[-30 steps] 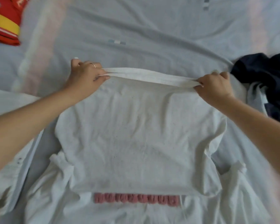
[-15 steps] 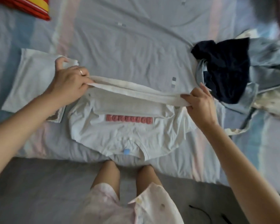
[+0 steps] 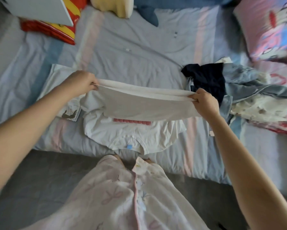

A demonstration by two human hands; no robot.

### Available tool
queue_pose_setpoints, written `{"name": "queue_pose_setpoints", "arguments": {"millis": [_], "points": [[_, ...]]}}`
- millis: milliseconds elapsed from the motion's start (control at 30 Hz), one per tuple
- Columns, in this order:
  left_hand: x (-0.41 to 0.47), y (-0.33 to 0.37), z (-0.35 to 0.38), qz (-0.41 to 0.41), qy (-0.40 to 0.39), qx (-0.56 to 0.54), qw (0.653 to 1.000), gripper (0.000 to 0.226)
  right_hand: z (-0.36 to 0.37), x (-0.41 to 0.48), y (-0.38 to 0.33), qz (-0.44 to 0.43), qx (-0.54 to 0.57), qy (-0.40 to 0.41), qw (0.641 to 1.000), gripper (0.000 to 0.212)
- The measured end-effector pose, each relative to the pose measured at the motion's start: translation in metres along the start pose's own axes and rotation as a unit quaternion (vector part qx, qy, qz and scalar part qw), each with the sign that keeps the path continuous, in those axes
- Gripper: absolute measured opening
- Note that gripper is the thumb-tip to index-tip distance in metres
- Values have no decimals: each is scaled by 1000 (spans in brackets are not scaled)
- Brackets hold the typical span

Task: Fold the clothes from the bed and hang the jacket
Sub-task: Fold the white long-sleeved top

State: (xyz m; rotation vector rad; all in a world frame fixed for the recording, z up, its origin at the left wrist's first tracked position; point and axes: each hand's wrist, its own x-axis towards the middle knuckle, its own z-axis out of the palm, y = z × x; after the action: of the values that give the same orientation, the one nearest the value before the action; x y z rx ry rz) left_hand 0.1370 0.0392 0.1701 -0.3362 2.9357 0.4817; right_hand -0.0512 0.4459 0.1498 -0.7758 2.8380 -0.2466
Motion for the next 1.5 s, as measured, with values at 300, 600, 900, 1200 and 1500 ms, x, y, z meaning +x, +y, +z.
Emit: {"name": "queue_pose_setpoints", "arguments": {"millis": [300, 600, 900, 1200, 1500], "points": [[-27, -10, -20, -34, 93, 36, 994, 11, -19, -9, 10, 123, 11, 48, 991, 30], [5, -52, -30, -123, 142, -194, 963, 17, -23, 23, -10, 255, 111, 115, 954, 45], [70, -51, -41, -201, 236, -167, 936, 26, -37, 104, -35, 348, 216, 151, 900, 39], [252, -112, 34, -321, 204, -96, 920, 25, 48, 290, -9, 387, 231, 119, 885, 26], [391, -189, 175, -378, 203, -74, 900, 26, 189, 434, 30, 444, 380, 122, 802, 16]]}}
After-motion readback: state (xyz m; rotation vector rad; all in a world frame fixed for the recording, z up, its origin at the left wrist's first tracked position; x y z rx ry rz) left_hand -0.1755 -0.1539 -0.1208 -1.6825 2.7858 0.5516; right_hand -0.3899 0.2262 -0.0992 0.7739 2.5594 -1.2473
